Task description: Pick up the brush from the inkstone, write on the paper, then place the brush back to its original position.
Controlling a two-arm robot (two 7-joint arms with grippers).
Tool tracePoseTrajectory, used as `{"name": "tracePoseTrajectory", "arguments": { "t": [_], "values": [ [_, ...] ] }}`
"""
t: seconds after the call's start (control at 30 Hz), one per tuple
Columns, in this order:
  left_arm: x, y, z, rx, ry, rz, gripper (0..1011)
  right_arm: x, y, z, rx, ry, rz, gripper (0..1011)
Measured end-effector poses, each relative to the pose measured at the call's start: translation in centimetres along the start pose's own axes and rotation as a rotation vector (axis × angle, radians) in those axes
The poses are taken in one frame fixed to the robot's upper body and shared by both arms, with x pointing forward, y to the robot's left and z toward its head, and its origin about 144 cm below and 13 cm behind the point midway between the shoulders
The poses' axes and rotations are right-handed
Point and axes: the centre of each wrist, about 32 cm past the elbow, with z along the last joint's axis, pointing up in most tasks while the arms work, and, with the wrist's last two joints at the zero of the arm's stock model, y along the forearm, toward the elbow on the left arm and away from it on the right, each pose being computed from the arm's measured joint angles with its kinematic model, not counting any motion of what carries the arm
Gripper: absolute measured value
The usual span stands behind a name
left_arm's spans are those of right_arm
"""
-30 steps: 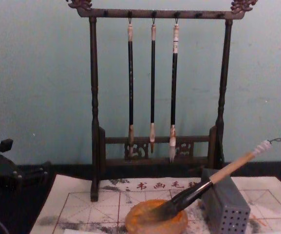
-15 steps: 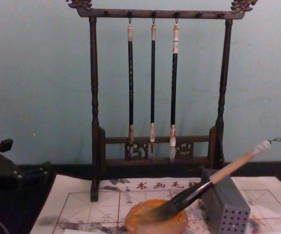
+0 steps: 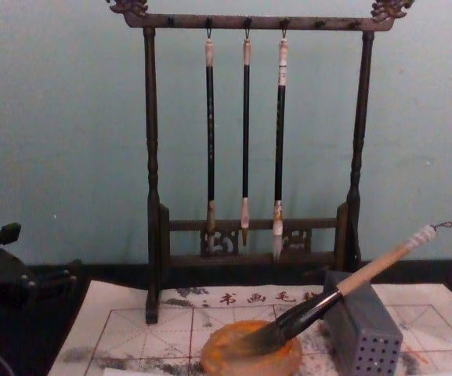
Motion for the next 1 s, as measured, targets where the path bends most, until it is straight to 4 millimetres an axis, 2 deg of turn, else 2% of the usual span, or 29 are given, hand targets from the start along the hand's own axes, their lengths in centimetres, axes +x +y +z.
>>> {"name": "tracePoseTrajectory", "arguments": {
  "t": [0.4, 0.67, 1.0],
  "values": [
    [0.00, 0.00, 0.00, 0.000, 0.000, 0.000, 1001, -0.01, -0.45, 0.00, 0.050, 0.035, 0.034, 1003],
    [0.00, 0.00, 0.00, 0.000, 0.000, 0.000, 1001, -0.33, -0.77, -0.11, 0.076, 0.188, 0.112, 1002],
    [0.00, 0.00, 0.00, 0.000, 0.000, 0.000, 1001, -0.32, -0.13, -0.62, 0.078, 0.436, 0.173, 1002]
  ]
}}
